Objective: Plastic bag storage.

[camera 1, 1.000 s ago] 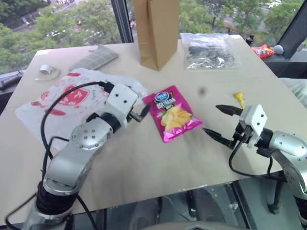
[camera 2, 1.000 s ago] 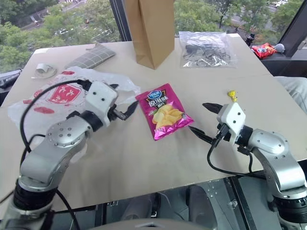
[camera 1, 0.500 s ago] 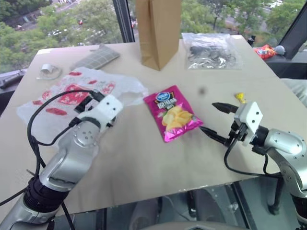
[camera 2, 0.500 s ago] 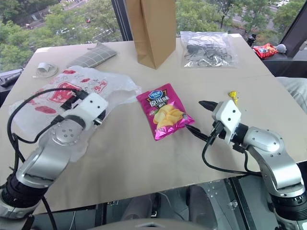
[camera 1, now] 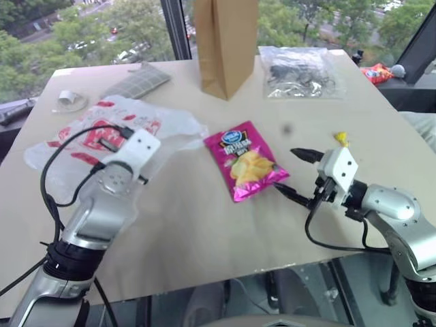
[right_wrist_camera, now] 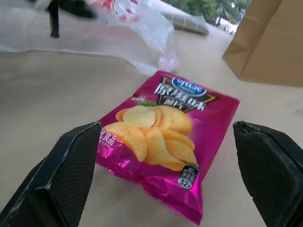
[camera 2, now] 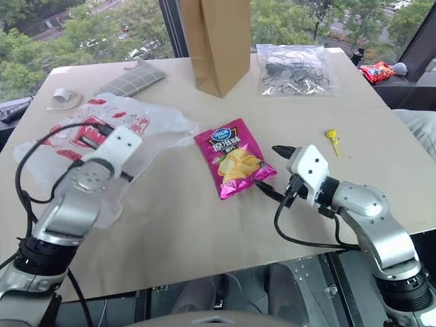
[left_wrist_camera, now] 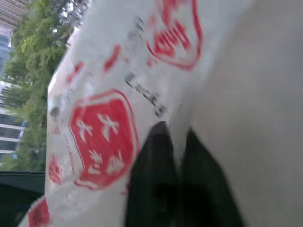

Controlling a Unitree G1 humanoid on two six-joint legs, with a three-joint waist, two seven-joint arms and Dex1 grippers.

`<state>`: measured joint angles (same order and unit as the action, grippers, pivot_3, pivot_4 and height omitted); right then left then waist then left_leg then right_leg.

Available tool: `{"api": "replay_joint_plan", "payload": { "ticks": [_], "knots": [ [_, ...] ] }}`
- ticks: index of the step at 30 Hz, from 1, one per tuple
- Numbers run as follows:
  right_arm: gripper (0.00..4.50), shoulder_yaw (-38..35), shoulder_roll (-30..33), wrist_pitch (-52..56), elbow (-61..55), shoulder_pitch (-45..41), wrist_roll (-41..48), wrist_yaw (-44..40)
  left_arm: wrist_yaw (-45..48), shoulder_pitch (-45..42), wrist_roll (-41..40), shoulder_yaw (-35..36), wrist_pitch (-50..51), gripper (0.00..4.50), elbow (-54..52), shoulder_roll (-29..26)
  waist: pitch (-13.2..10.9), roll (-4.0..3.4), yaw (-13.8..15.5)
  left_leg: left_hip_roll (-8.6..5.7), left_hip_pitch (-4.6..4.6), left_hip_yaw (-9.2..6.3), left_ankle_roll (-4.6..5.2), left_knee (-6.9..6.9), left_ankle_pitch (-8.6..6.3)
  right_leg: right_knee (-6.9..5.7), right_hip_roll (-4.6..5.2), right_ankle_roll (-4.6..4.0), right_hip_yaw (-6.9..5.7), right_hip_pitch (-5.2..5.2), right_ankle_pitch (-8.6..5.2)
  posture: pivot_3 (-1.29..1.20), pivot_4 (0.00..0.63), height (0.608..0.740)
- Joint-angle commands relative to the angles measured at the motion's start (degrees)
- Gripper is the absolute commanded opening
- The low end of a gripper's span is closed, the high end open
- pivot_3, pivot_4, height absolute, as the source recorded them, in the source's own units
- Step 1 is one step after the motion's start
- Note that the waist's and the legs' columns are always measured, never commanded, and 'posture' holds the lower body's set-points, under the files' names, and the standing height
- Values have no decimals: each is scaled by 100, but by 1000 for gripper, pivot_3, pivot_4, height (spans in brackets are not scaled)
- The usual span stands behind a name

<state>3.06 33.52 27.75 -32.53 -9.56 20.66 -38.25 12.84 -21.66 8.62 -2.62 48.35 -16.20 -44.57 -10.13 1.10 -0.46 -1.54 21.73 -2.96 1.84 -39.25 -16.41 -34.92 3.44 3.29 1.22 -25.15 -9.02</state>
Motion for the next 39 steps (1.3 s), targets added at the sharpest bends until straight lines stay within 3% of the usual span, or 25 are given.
{"api": "replay_joint_plan", "payload": {
  "ticks": [1, 8, 16, 20, 29, 30, 39],
  "knots": [
    [4500, 37, -96, 456, -36, 2, -35, 342, 58, -401, -200, 693, -19, 67, 21, 102, 0, 0, -1, -3, 4, 2, -2, 0, 1, -3, 2, 0, 0, -5, 0, 0, 150, 740],
    [4500, -300, -777, 2291, -98, 164, 700, 1194, 45, -1203, -432, 1339, 373, 67, 38, 236, 0, 2, -8, -17, 8, -5, -2, 2, 1, -6, 12, 0, -6, -8, 1, 0, 150, 740],
    [4500, -1498, -2128, 3892, 265, -91, 2041, 2167, 66, -1248, -406, 1246, 408, 67, 35, 359, 0, 2, -19, -19, 9, -8, -1, 3, 0, -7, 12, 1, -7, -9, 1, 0, 150, 740],
    [4500, -1703, -2683, 4250, 606, -289, 2348, 2497, 72, -1243, -412, 1193, 374, 67, 70, 431, 0, 0, -31, -20, 5, -7, -1, 6, 1, -14, 9, 0, -5, -11, 1, 0, 150, 740],
    [4500, -1416, -3445, 3356, 2252, -1148, 2004, 2641, 160, -1179, -459, 1175, 376, 67, -32, 565, 3, 5, -66, -26, 1, 6, -3, 6, 2, -36, 8, 0, 5, -21, 2, 0, 150, 740],
    [4255, -1304, -3450, 3191, 2458, -1236, 1875, 2608, 168, -1179, -460, 1173, 385, 23, -44, 568, 3, 5, -70, -27, -1, 9, -4, 6, 2, -40, 8, 0, 8, -24, 2, 0, 150, 740],
    [4255, -429, -3346, 1499, 3741, -1610, 745, 2223, 280, -1118, -610, 1235, 563, 23, -297, 632, 14, 23, -187, -27, -17, 6, -14, 4, 10, -90, 6, -1, 18, -30, 1, 0, 150, 740]
  ]
}}
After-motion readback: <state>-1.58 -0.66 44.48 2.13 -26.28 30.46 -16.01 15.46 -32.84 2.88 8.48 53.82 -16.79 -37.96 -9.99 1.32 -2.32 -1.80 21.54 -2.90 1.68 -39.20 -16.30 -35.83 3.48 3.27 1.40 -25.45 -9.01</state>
